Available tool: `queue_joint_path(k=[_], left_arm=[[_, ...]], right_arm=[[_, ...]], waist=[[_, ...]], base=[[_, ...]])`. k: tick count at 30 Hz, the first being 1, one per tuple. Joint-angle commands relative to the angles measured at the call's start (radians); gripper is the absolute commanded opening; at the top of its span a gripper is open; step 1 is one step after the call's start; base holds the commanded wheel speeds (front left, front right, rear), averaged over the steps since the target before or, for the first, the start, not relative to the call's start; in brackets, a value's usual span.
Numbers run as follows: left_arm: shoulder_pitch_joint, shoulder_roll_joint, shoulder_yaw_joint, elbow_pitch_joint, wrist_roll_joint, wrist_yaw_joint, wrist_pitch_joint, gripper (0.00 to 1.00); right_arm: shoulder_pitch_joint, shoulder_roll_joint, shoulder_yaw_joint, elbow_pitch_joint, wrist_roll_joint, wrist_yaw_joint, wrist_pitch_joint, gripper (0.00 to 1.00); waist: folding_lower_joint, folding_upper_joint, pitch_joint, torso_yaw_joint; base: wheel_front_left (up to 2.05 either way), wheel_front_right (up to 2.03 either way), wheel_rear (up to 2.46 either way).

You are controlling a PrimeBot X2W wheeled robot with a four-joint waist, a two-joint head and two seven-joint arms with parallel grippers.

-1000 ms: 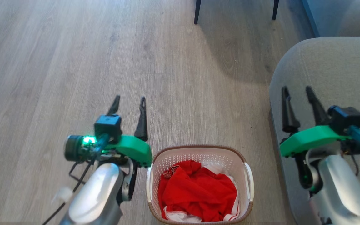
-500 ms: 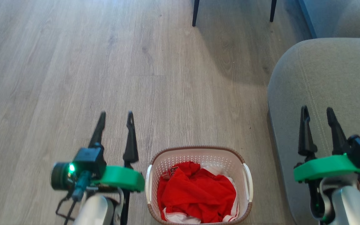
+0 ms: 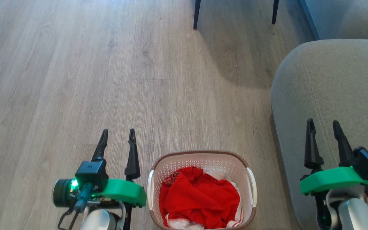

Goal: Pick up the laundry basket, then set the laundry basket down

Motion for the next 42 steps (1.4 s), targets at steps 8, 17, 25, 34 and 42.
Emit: queue_joint_path(k=[8,17,25,34,42], left_arm=[[-0.039,-0.002,0.031,-0.020,-0.007,-0.001,-0.005,1.00],[-0.037,-0.002,0.031,-0.009,-0.019,-0.025,-0.005,1.00],[-0.030,-0.002,0.044,-0.020,-0.030,-0.061,-0.005,1.00],[-0.029,-0.002,0.050,-0.012,-0.037,-0.065,-0.005,1.00],[-0.030,-0.002,0.057,-0.015,-0.046,-0.067,-0.005,1.00]], right_arm=[[-0.018,-0.002,0.024,-0.028,-0.004,0.007,-0.008,1.00],[-0.019,-0.002,0.032,-0.029,-0.002,0.007,-0.008,1.00],[-0.020,-0.002,0.030,-0.030,-0.001,0.007,-0.008,1.00],[-0.022,-0.002,0.032,-0.031,0.000,0.007,-0.008,1.00],[-0.024,-0.002,0.028,-0.030,0.000,0.007,-0.008,1.00]], waist=[[0.0001,0.0000,-0.004,0.001],[0.0001,0.0000,-0.010,0.000],[0.0001,0.0000,-0.014,-0.002],[0.0001,0.0000,-0.011,-0.004],[0.0001,0.0000,-0.005,-0.003]], base=[[0.00,0.00,0.00],[0.00,0.00,0.00],[0.00,0.00,0.00],[0.00,0.00,0.00],[0.00,0.00,0.00]])
